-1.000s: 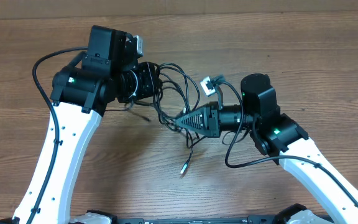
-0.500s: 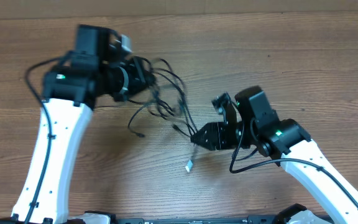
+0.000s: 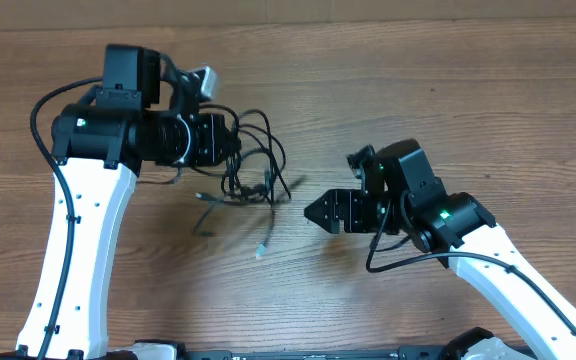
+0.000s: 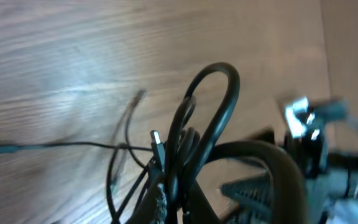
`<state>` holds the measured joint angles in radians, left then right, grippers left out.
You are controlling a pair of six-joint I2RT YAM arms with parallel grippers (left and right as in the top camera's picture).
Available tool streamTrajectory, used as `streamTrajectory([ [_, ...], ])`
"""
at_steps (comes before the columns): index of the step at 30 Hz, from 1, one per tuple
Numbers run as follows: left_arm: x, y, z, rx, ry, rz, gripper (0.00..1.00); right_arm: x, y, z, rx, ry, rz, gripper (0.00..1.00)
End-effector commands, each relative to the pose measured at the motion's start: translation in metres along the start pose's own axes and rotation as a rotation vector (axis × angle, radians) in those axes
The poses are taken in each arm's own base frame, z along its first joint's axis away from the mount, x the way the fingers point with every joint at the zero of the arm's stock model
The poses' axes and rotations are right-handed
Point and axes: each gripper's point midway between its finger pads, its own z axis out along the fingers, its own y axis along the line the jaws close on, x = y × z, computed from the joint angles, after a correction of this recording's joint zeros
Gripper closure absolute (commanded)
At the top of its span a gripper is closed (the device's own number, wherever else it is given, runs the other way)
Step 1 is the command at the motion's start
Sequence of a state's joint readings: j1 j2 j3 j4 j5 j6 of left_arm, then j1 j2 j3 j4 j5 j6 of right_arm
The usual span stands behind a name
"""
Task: Untangle cables
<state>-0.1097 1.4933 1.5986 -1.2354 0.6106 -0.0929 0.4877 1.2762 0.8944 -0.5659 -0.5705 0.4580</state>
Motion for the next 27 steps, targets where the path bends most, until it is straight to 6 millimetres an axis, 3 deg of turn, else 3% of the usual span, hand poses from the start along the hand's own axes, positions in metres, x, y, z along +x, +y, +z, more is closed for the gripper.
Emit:
streamTrajectory([
  [1, 0.003, -0.027, -0.007, 0.126, -0.006, 0.211, 0.96, 0.002, 0.049, -0.011, -0.236, 0.018, -0.173, 0.24],
  [4, 0.005, -0.035, -0.009, 0.175, -0.005, 0.27, 0.96, -0.012, 0.076, -0.019, -0.351, -0.047, -0.299, 0.26],
  [9, 0.006, -0.04, -0.01, 0.209, -0.007, 0.274, 0.96, -0.033, 0.087, -0.024, -0.369, -0.153, -0.382, 0.28],
  [16, 0.012, -0.058, -0.006, 0.265, 0.014, 0.311, 0.96, -0.051, 0.085, -0.025, -0.317, -0.243, -0.407, 0.37],
  [21, 0.015, -0.062, -0.003, 0.266, 0.023, 0.341, 0.94, -0.062, 0.063, -0.021, -0.193, -0.288, -0.359, 0.47],
  [27, 0.017, -0.061, -0.002, 0.258, 0.03, 0.341, 0.94, -0.063, 0.054, -0.019, -0.145, -0.292, -0.336, 0.48],
])
